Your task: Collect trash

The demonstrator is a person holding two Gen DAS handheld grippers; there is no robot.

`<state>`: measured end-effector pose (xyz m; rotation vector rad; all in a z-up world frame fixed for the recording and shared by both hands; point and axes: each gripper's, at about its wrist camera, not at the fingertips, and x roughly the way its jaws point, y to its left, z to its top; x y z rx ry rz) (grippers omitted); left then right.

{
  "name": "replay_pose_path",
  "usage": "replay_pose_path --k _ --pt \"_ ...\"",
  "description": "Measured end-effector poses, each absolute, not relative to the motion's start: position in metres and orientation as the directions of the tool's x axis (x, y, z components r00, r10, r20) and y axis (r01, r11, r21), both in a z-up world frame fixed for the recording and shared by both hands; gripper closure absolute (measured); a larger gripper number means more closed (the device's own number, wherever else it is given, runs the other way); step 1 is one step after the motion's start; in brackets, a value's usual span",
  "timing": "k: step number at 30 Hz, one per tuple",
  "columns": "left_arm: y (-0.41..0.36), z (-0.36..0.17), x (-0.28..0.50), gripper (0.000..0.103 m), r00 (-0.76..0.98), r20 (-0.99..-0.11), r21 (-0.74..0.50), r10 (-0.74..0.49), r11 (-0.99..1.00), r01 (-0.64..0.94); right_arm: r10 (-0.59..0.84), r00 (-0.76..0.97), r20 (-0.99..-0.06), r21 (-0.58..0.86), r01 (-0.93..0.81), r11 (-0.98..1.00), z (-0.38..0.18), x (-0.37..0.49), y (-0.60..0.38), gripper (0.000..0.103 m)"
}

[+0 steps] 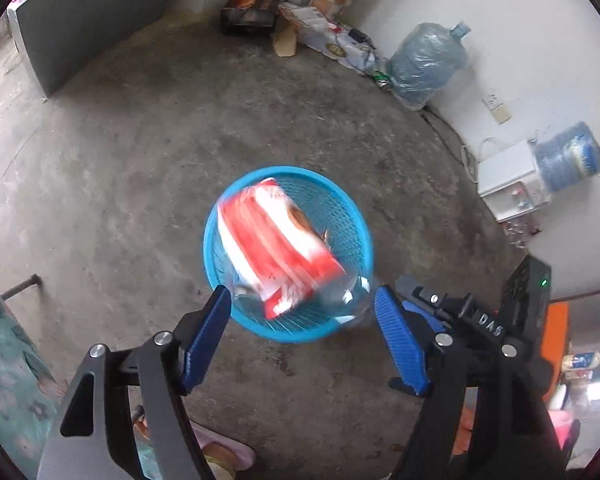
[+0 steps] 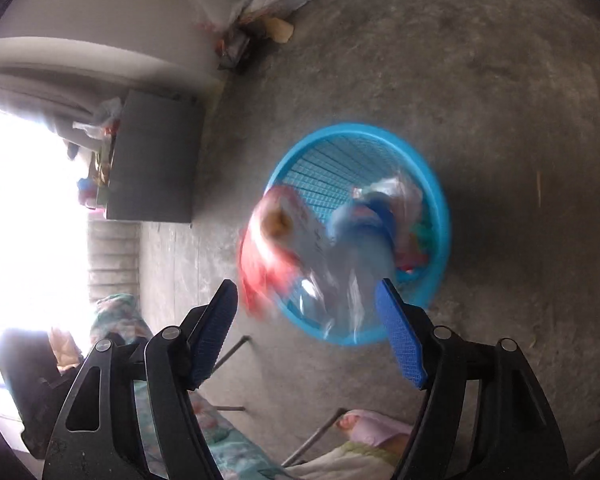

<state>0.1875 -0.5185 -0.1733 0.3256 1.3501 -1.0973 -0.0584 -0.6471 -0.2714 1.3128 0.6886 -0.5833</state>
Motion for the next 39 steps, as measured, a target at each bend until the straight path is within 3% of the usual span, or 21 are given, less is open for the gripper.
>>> replay_pose_path --k 9,14,19,22,27,33,39 --pt "-0.479 -0.117 0.180 0.031 -0.099 -0.823 -0.402 -0.559 0.451 0.797 -0.078 0.669 -0.739 0.644 0.736 0.209 -0.242 -0.096 -0.623 0.034" --pt "-0.424 -0.068 0.171 0.030 -0.045 -0.769 -0.401 -0.638 0.425 0.812 -0.112 0.678 -0.727 0.616 0.715 0.330 -0.202 -0.089 -0.606 0.034" --pt "-0.331 -0.025 0.161 0.020 0.087 -0.716 -0.362 -0.692 0.475 0.802 -0.107 0.700 -0.706 0.554 0.641 0.531 -0.151 -0.061 -0.556 0.025" --pt "-0.271 -0.004 0.151 0.005 0.229 -0.679 -0.311 -0.698 0.555 0.772 -0.077 0.737 -0.671 0.526 0.547 0.651 -0.119 -0.046 -0.518 0.019" --pt "-0.177 0.011 0.127 0.005 0.487 -0.646 -0.190 -0.588 0.741 0.644 -0.081 0.780 -0.620 0.410 0.410 0.815 -0.068 -0.031 -0.447 0.009" --pt "-0.089 0.016 0.096 0.005 0.695 -0.627 -0.085 -0.353 0.917 0.389 -0.056 0.813 -0.580 0.258 0.249 0.934 -0.033 -0.025 -0.368 0.008" --pt "-0.040 0.007 0.066 0.005 0.789 -0.600 0.010 -0.136 0.984 0.177 -0.220 0.776 -0.592 -0.038 0.246 0.969 -0.029 -0.031 -0.297 0.008"
